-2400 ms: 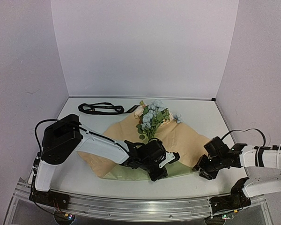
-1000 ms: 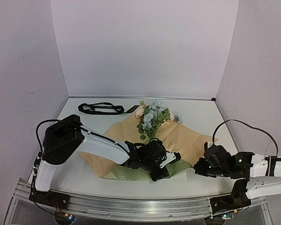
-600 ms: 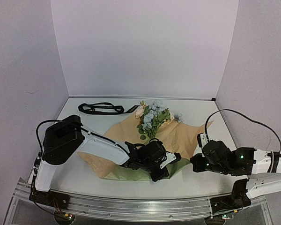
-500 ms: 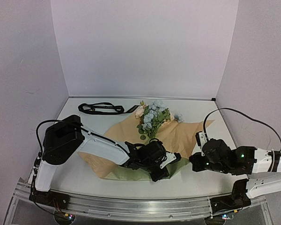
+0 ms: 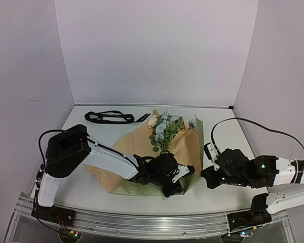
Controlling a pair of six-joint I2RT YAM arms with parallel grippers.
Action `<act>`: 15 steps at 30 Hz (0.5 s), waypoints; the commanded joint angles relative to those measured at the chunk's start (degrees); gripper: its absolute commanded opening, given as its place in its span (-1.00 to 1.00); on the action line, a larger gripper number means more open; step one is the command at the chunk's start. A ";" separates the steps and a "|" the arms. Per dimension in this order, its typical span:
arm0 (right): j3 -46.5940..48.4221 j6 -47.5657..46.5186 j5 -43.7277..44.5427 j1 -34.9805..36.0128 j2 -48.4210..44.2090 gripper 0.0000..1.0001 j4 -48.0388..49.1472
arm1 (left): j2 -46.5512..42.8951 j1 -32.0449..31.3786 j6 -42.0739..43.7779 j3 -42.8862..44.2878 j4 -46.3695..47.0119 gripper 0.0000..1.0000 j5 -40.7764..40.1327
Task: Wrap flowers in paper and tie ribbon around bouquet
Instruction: Fold the one-fourth-folded wrapping paper at the center of the board.
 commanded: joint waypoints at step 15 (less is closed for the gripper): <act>5.65 -2.87 8.20 0.69 0.18 -1.00 -11.05 | -30.01 5.12 -16.09 -23.29 -2.16 -0.53 -1.82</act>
